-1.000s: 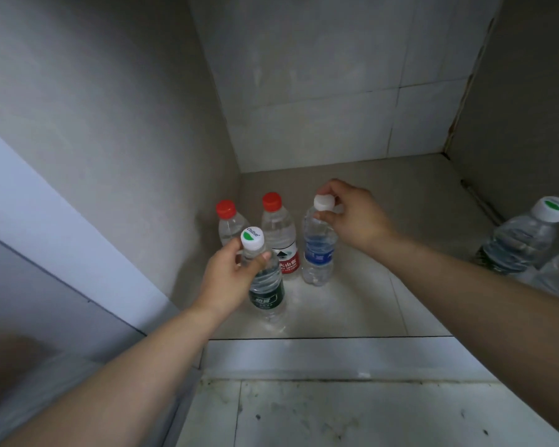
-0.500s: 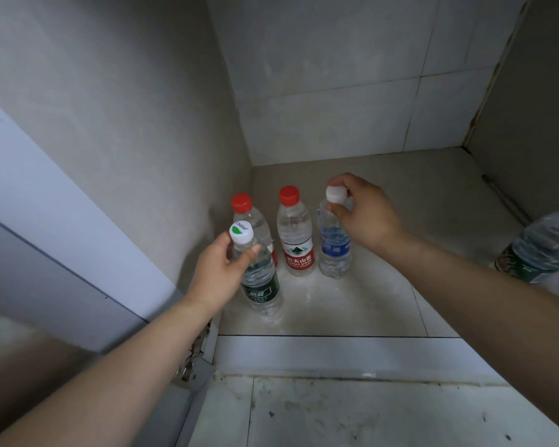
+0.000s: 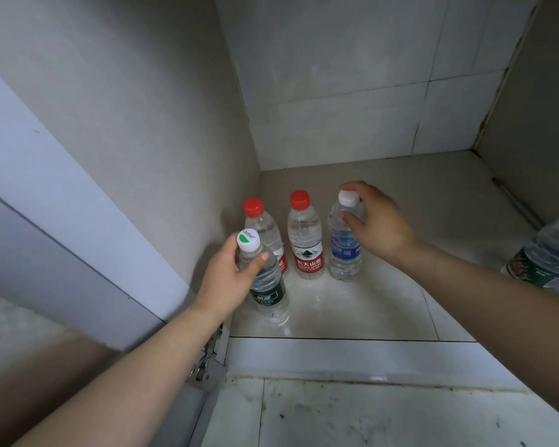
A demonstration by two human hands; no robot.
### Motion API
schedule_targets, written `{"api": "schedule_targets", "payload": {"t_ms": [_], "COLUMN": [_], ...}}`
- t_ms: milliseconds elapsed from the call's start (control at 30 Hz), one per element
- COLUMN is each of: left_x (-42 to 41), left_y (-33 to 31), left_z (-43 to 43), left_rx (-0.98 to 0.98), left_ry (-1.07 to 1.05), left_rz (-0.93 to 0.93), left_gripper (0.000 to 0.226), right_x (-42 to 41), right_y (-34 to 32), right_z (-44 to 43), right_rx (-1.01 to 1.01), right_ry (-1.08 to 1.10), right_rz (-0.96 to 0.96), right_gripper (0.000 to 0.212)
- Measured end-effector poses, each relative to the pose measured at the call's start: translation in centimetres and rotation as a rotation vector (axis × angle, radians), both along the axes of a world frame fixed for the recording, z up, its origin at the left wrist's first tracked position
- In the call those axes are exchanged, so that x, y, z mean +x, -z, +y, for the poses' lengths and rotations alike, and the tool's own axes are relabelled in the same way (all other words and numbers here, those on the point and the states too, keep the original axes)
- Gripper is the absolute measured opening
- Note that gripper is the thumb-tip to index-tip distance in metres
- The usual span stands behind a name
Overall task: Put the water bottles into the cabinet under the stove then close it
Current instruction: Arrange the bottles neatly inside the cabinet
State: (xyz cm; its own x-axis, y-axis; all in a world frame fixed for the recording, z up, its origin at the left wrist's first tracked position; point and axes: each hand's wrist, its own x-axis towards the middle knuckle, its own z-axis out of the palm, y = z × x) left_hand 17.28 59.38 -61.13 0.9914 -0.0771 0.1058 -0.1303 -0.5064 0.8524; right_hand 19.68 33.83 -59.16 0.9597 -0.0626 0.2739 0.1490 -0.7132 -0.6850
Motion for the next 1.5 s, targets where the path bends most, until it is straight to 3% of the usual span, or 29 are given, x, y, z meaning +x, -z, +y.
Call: {"api": "schedule_targets", "payload": {"t_ms": [233,400,567,767,933,1167,1333,1500], "left_x": [0.5,-0.1,-0.4,-0.2,-1.0,-2.5,-2.7,-2.5], "left_y": [-0.1,-0.4,-2.8,-5.8,-6.0,-0.5,2.5,2.4], "left_z": [-0.5,-0.8,-1.4,-5.0,-10.9,-19.7,-23.3,-24.3], "left_rx": [0.009,0.058,0.226,0.659,0.602,0.579,0.599,0.533], "left_ry": [-0.020,-0.042,-0.012,0.162,0.272,0.552,0.604,0.590], "left_rz": [-0.017,-0.020,-0.159,-0.381,-0.391,-0.302,-0.142,-0.094], "left_gripper": [0.030,0.034,0.047,0.062,0.058,0.057,0.061,0.063], "right_x": [-0.2,-0.7,-1.8,-4.1,-6.7,-11.0,-10.2,-9.5], "right_y": [0.1,-0.3,-1.2,-1.8,-3.7,-4.7,-5.2,-5.4], "right_z": [0.3,-0.1,-1.2,-4.8,-10.9,-20.4,-22.9,-22.1], "right_rx": [0.038,-0.055,-0.156,-0.289,-0.406,-0.574,-0.528,-0.456], "right_ry": [-0.012,-0.034,-0.028,-0.040,0.026,0.282,0.323,0.243], "right_rz": [0.000,0.020,0.029,0.144,0.156,0.159,0.229,0.257], "right_gripper": [0.050,0.057,0.062,0.066,0.057,0.049,0.034,0.035]}}
